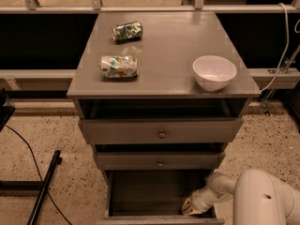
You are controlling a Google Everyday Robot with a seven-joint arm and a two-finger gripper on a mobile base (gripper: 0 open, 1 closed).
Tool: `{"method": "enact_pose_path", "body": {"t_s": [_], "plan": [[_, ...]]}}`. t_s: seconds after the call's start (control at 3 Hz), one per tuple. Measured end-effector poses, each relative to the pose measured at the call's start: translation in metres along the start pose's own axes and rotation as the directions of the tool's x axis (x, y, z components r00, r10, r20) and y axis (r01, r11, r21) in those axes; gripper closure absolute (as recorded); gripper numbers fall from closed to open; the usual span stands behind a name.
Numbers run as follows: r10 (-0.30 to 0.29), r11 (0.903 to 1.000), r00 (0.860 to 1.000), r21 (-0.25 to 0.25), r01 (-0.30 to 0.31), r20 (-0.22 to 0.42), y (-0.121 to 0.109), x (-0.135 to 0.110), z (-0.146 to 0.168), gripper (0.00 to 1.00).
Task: Open bottom drawer
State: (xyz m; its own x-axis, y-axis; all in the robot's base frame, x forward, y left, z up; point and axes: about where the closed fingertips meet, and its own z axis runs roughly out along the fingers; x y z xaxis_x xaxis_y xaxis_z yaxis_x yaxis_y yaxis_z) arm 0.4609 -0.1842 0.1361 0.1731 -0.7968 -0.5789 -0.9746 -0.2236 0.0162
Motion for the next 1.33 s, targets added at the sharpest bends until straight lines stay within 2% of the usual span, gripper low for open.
{"method": "enact_pose_path", "body": {"t_s": [0.33, 0.67, 1.0, 1.33], "plan": [[0.028, 0.9986, 1.0, -0.045, -0.028, -0.014, 0.027, 0.012, -0.011, 1.0], [0.053, 0.9927, 0.999, -0.108, -0.054, -0.007, 0.064, 0.019, -0.018, 1.0], [0.064, 0.988, 0.998, -0.142, -0.061, 0.016, 0.085, 0.018, -0.018, 1.0], [0.062, 0.9927, 0.993, -0.109, -0.052, 0.096, 0.098, 0.007, -0.026, 1.0]]}}
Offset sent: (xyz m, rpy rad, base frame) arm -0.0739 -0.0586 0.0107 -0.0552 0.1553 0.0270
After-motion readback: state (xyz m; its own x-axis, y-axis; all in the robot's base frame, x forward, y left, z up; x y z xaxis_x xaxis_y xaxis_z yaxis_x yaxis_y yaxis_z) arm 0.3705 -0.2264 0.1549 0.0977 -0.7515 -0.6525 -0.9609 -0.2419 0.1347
